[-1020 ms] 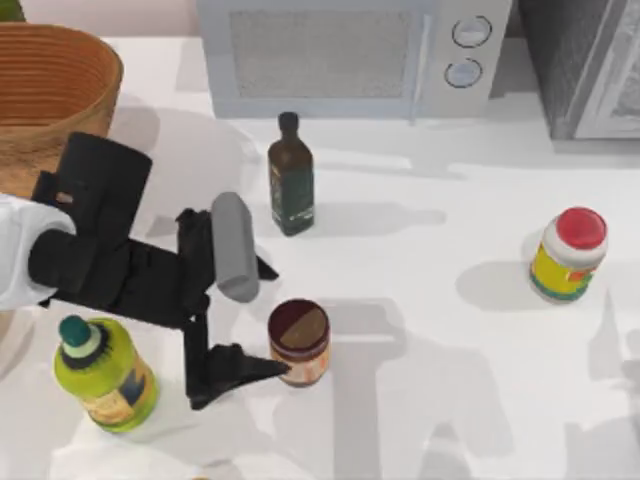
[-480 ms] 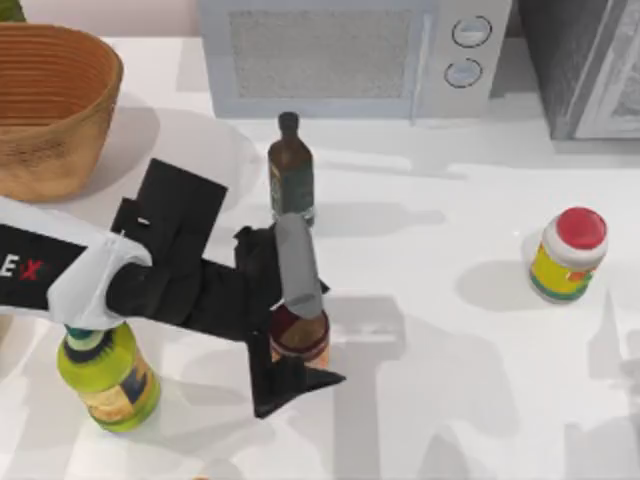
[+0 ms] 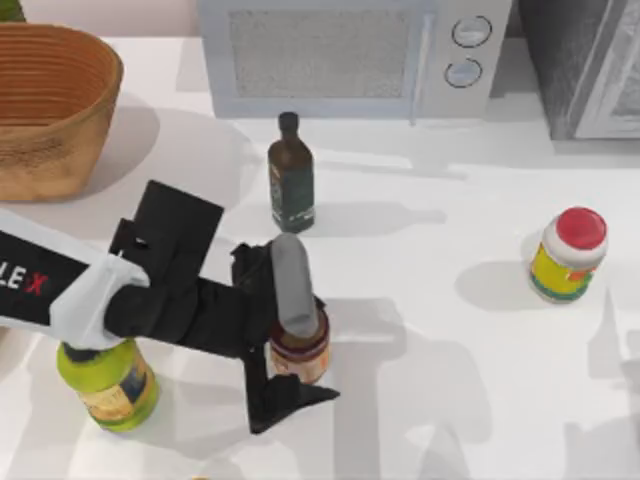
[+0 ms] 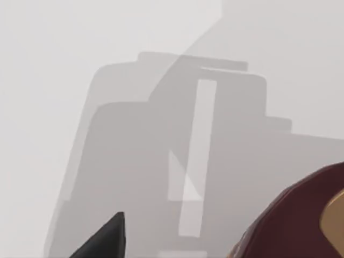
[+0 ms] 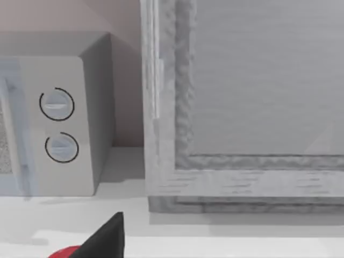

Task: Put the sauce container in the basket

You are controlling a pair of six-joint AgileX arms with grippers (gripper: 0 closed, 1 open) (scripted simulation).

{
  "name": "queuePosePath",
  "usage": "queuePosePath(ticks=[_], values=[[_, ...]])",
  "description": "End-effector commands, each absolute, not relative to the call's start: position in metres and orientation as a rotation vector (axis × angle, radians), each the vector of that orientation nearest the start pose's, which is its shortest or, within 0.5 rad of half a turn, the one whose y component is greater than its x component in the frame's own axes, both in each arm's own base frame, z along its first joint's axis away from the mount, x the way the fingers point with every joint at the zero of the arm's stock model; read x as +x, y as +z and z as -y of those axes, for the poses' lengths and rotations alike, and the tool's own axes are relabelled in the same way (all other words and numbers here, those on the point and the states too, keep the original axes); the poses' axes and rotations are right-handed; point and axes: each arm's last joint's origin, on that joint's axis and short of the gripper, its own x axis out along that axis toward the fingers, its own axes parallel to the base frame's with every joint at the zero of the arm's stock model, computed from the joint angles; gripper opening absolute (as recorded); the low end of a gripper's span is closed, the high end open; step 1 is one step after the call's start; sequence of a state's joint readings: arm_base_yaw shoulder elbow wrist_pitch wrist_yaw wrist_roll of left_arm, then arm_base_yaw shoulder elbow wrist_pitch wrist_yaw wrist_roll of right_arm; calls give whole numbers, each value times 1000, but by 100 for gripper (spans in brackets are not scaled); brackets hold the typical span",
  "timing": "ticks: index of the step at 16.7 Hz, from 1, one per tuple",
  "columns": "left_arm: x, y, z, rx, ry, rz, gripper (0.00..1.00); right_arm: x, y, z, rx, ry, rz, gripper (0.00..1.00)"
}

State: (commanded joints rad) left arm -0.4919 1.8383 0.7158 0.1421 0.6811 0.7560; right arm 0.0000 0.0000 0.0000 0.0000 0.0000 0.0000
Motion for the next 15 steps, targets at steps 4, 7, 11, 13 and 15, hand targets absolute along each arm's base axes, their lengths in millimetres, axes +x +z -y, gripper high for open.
queuePosePath(ticks=[4, 7, 11, 13, 15], values=[[262, 83, 161, 505, -1385, -571, 62, 106, 160, 1, 0, 0, 0, 100], [262, 83, 161, 505, -1385, -571, 40, 106, 160, 1, 0, 0, 0, 100], [262, 83, 161, 505, -1385, -571, 10, 106, 160, 1, 0, 0, 0, 100], [262, 83, 161, 505, -1385, -571, 0, 106, 160, 1, 0, 0, 0, 100], [262, 83, 161, 505, -1385, -571, 0, 106, 160, 1, 0, 0, 0, 100]])
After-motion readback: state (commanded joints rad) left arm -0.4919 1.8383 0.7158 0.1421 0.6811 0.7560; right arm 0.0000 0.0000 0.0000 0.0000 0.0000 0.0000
